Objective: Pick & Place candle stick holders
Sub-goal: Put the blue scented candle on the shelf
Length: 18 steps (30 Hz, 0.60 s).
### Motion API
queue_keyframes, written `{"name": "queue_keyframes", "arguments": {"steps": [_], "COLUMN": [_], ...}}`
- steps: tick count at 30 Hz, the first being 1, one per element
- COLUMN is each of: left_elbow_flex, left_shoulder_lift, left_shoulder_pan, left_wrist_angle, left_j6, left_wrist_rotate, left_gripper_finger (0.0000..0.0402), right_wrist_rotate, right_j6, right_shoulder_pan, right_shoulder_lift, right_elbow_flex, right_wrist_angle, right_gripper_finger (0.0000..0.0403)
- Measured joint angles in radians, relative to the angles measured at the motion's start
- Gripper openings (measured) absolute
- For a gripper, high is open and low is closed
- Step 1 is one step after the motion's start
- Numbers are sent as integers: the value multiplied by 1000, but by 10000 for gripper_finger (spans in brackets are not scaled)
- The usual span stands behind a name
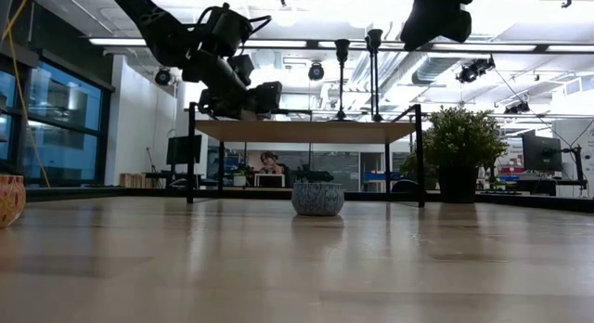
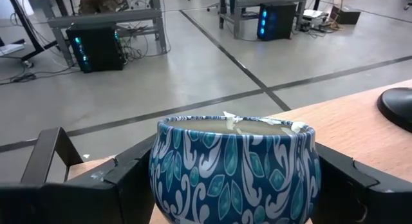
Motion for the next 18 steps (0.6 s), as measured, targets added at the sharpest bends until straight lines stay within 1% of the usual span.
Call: {"name": "queue_keyframes", "arguments": {"steps": [18], "left_elbow_flex": [-1], "left_shoulder_lift": [0], "left_shoulder_pan": [0], "left_wrist_angle": [-40], "left_j6": [7], "left_wrist_rotate": [41], "left_gripper_finger": [304], "right_wrist_rotate": [-4], "right_j6": [0], "right_shoulder_pan": [0], "right_shoulder_lift": [0], "right_elbow_flex": [1], "right_wrist_angle": [3], "right_gripper_finger": [94]}}
